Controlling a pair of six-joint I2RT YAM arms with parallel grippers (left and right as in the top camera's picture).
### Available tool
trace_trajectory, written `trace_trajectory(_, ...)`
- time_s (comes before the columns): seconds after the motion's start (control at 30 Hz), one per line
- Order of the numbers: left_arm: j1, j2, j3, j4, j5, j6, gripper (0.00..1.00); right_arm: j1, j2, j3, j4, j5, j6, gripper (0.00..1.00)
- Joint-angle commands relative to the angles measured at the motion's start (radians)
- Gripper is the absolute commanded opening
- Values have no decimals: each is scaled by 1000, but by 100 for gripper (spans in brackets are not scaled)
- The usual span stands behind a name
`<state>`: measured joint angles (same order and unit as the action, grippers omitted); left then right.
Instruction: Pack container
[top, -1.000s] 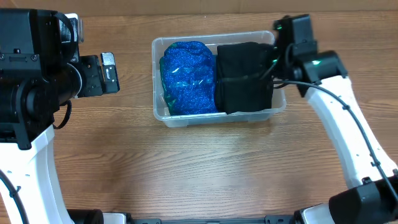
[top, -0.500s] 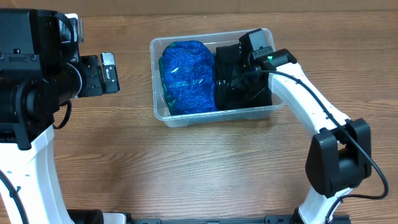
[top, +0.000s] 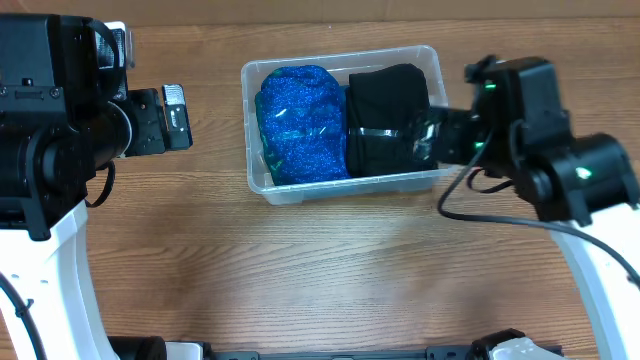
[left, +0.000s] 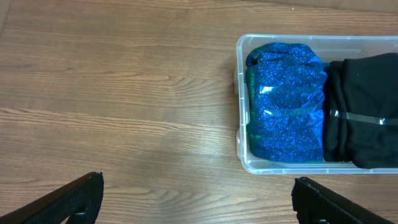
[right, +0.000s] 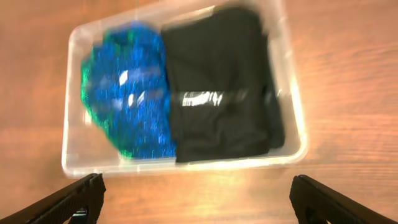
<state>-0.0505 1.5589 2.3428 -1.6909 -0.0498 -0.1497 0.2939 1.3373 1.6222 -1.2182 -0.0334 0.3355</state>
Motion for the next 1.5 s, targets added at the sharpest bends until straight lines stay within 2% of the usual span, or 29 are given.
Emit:
trace_trajectory(0.0,0,4,3,2,-9,-4,100,-70,-190,10,59,87,-55,100)
trace_trajectory(0.13,0,4,3,2,-9,-4,100,-77,-335,5,66,126,-241,100)
trace_trajectory(0.23,0,4,3,2,-9,-4,100,-84,-449,-80,104,127,-355,100)
trace_trajectory(0.4,0,4,3,2,-9,-4,100,-168,-721,-558,360,89,-362,100)
trace_trajectory(0.57,0,4,3,2,-9,-4,100,-172,-1007,-1012,563,2,-357,100)
trace_trajectory(0.73,0,4,3,2,-9,-4,100,-172,-1214,-1277,623,-3,-279,100)
trace_trajectory(1.0,0,4,3,2,-9,-4,100,-172,-1334,-1473,657,-6,-279,100)
trace_trajectory(1.47,0,4,3,2,-9,-4,100,-172,-1334,-1473,664,-6,-279,100)
